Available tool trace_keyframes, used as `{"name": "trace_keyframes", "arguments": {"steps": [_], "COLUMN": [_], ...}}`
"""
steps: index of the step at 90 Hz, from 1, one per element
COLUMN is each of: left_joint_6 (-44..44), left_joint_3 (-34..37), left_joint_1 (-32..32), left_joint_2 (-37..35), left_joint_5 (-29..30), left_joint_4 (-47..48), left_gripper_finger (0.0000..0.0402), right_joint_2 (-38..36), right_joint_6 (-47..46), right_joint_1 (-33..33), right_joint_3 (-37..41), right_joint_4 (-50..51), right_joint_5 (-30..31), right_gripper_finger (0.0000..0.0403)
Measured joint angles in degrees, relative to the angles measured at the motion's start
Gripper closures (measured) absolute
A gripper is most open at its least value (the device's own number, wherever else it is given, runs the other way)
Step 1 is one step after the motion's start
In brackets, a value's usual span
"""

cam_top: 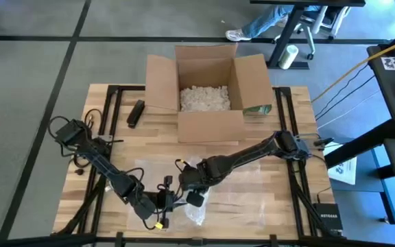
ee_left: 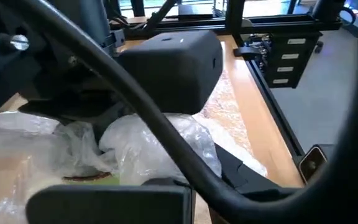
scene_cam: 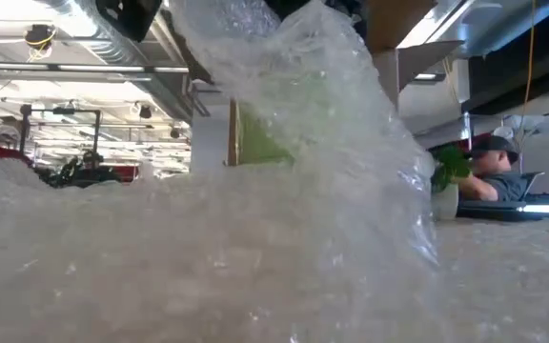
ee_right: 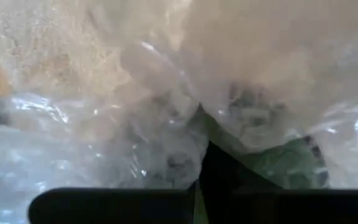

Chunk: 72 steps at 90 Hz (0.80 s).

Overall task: Wrap mug
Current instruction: Wrap the green mug with bubble wrap

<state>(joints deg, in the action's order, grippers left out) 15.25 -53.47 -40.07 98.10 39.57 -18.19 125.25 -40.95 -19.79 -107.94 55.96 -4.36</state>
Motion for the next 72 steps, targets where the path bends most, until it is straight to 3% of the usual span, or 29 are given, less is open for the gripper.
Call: {"name": "trace_keyframes", "arguments": {"steps": [38,72], "left_joint_6": [3.0,4.5], "left_joint_3": [0.0,-0.1], "left_joint_1": [1.5,1.7], "left_joint_2": [0.0,-0.2], "left_joint_5": [0.3,1.1], "left_joint_4": [3.2,4.7], "left_gripper_finger": [0.0402,0.0402], "right_joint_2": [-0.5,-2.7], "right_joint_6": [-0.6,-1.7], "right_joint_1": [-0.1,-0.5], "right_joint_3": [0.0,0.1], "right_joint_4": [1.7,4.5], "right_joint_5": [-2.8,-0.4], "right_gripper_finger": [0.0403,0.0403]}}
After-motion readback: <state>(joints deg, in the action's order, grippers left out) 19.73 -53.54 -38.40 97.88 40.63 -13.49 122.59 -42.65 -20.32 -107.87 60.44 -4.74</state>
